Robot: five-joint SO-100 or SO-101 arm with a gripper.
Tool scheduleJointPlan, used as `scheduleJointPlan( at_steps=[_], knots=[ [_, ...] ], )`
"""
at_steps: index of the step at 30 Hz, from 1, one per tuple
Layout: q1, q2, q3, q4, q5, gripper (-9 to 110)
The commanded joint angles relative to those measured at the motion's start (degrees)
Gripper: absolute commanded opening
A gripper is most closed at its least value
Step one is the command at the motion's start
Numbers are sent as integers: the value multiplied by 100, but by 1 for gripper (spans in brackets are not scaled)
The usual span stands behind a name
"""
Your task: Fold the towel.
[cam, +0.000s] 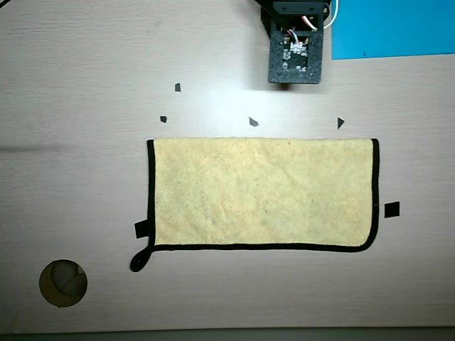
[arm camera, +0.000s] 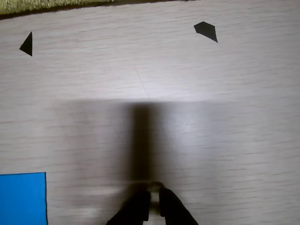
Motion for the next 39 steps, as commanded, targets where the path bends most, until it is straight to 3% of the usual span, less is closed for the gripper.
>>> scheduleJointPlan(
  at_steps=[1,16,18,27,31,39],
  knots=[
    [-26,9,229,35,97,0],
    [88,9,229,18,246,0],
    [158,-123,229,-255,1116,0],
    [1582,-1784,-888,-2338,2997,1],
    [1916,-3533,-1863,-3146,3823,1],
    [2338,-6979,-4852,-3357,6803,4]
  ],
)
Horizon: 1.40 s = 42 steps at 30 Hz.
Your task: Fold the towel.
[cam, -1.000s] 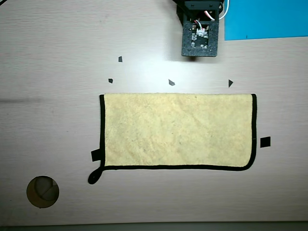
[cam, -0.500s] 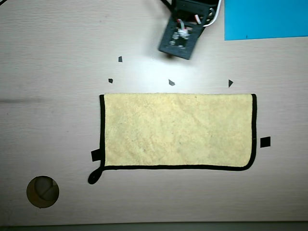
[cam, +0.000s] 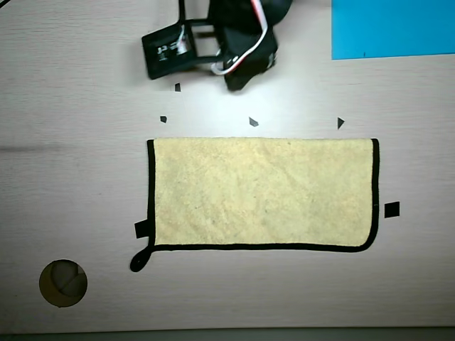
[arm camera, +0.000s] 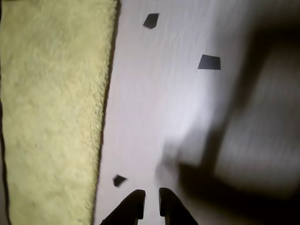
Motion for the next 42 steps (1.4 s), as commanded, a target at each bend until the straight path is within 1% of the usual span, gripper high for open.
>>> scheduleJointPlan(
  at_steps=[1,4,7,11,16,28,35,38,42],
  knots=[
    [158,-1002,-1380,-149,1151,6],
    [290,-1854,-2057,-264,1784,11],
    [475,-2681,-2689,-352,2136,15],
    [703,-3445,-3270,-677,2197,16],
    [817,-3937,-3524,-1028,1811,16],
    [905,-4447,-3331,-1802,642,17],
    [1002,-4790,-3305,-2232,185,16],
    [993,-4887,-3270,-2435,26,15],
    [932,-4939,-3252,-2575,-264,10]
  ],
)
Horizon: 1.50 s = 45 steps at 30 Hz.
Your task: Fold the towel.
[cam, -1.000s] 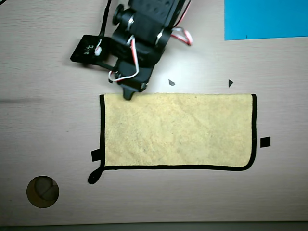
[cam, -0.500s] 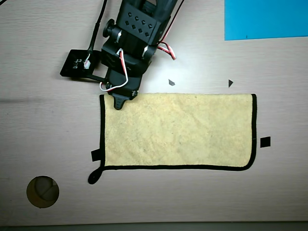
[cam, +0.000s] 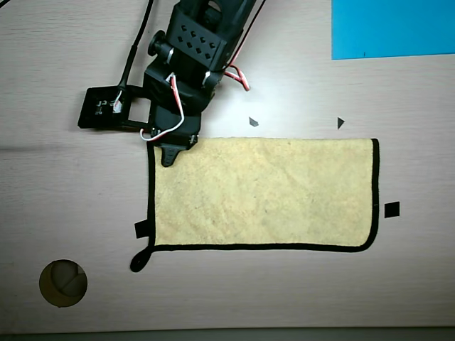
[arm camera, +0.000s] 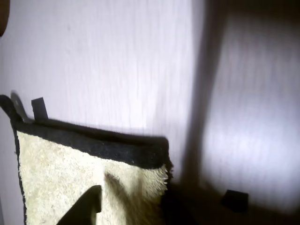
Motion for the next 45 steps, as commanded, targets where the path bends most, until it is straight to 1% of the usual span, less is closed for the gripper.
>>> scheduleJointPlan(
  at_steps=[1,4,9,14,19,25,36,45],
  knots=[
    [-88,18,-123,-158,-343,8],
    [-185,35,-132,-167,-633,3],
    [-343,193,-88,-158,-782,0],
    [-483,501,-193,202,-809,0],
    [-624,835,-519,853,-589,0],
    [-791,1318,-448,914,-879,0],
    [-1556,2408,-167,932,-2558,0],
    [-2602,3111,123,1222,-3480,0]
  ],
)
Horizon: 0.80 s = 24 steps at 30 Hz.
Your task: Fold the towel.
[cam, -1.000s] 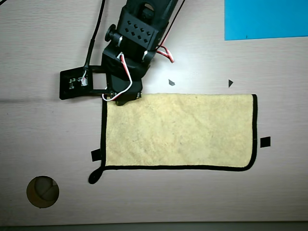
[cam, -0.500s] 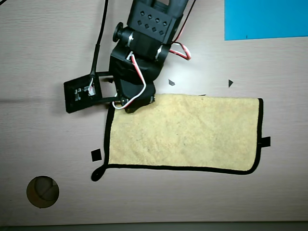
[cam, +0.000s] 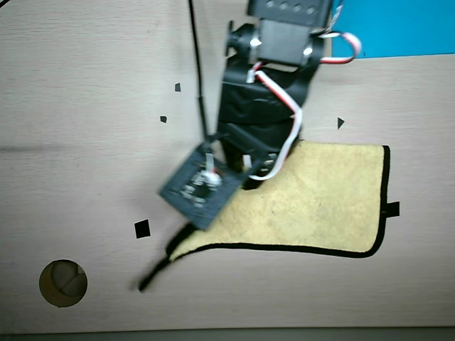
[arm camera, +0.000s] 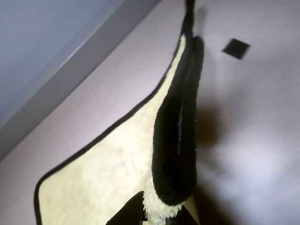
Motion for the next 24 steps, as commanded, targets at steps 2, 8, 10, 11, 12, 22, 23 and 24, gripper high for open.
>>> scheduleJointPlan(
  at_steps=[2,8,10,11,12,22,23,24],
  knots=[
    [-624,501,-97,114,-439,0],
    [-1283,404,-255,185,-703,0],
    [-1503,202,-448,202,-677,0],
    [-1608,44,-589,229,-642,0],
    [-1714,-149,-791,325,-563,0],
    [-2698,-1213,-940,378,70,0],
    [-2760,-1283,-967,360,132,0],
    [-2821,-1345,-1020,352,193,0]
  ],
)
